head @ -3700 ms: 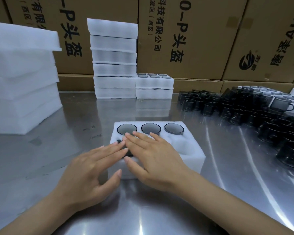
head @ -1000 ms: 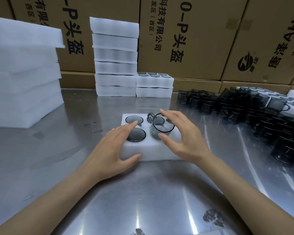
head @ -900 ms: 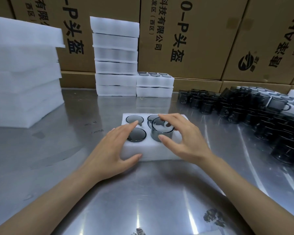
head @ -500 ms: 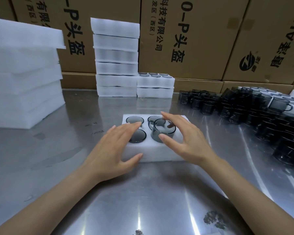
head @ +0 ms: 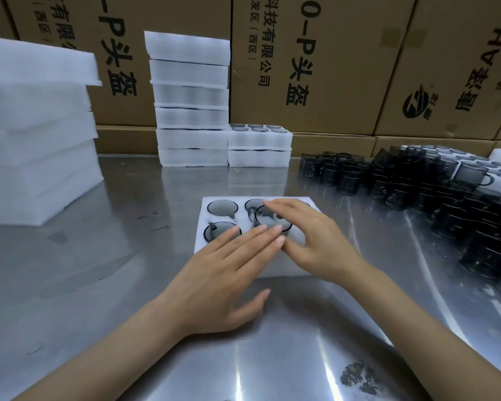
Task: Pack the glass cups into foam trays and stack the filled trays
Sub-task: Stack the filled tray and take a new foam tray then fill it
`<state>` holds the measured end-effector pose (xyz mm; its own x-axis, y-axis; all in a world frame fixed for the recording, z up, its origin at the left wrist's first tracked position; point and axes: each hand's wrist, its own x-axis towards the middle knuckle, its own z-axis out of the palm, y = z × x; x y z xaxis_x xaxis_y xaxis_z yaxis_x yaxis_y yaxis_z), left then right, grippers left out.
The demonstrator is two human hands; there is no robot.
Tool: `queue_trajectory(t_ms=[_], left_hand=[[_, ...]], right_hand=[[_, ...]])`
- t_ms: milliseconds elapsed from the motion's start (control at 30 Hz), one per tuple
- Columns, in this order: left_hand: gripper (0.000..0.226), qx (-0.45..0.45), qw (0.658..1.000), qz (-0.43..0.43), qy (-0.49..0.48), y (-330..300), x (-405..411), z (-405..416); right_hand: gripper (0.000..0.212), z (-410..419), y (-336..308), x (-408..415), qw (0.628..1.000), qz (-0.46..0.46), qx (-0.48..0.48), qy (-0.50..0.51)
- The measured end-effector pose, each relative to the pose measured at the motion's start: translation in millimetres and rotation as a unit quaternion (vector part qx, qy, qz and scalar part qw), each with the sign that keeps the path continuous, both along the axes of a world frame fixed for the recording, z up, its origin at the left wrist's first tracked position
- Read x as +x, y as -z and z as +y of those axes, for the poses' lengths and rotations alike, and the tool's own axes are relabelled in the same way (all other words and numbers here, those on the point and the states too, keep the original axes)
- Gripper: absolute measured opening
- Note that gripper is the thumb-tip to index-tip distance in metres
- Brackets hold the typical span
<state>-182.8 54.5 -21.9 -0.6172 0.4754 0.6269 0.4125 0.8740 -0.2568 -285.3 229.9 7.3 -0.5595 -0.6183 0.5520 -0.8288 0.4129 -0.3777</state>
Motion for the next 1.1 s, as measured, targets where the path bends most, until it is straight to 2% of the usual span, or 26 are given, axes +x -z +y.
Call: queue_trajectory(t_ms=[100, 200, 400, 567, 767, 967, 1100], left_hand=[[0.064, 0.000, 1.000, 0.006, -0.010, 0, 0, -2], [0.066, 0.007, 1.000, -0.004, -0.023, -2, -1, -3], [0.072, 0.012, 0.997, -0.051, -0.055, -2, -1, -3], [0.067, 0.033, 0.997, -0.065, -0.021, -3, -4, -7], [0.054, 0.041, 0.997, -0.060, -0.019, 0, -7, -9], [0.047, 0.074, 0.996, -0.053, -0.018, -1, -9, -3], [0.049, 0.067, 0.995, -0.066, -0.027, -1, -5, -4]], right_hand=[[0.050, -1, 1, 1, 1.000, 0.013, -0.008, 0.000], [0.056, 2, -3, 2, 1.000, 0.001, 0.003, 0.003], [0.064, 8, -6, 5, 0.995, -0.010, 0.096, -0.003], [0.061, 5, -3, 6, 0.993, -0.010, 0.117, 0.004], [0.068, -2, 5, 8, 0.976, 0.038, 0.212, 0.029], [0.062, -2, 10, 5, 0.979, 0.053, 0.196, 0.032], [0.062, -3, 13, 6, 0.984, 0.083, 0.149, 0.044]])
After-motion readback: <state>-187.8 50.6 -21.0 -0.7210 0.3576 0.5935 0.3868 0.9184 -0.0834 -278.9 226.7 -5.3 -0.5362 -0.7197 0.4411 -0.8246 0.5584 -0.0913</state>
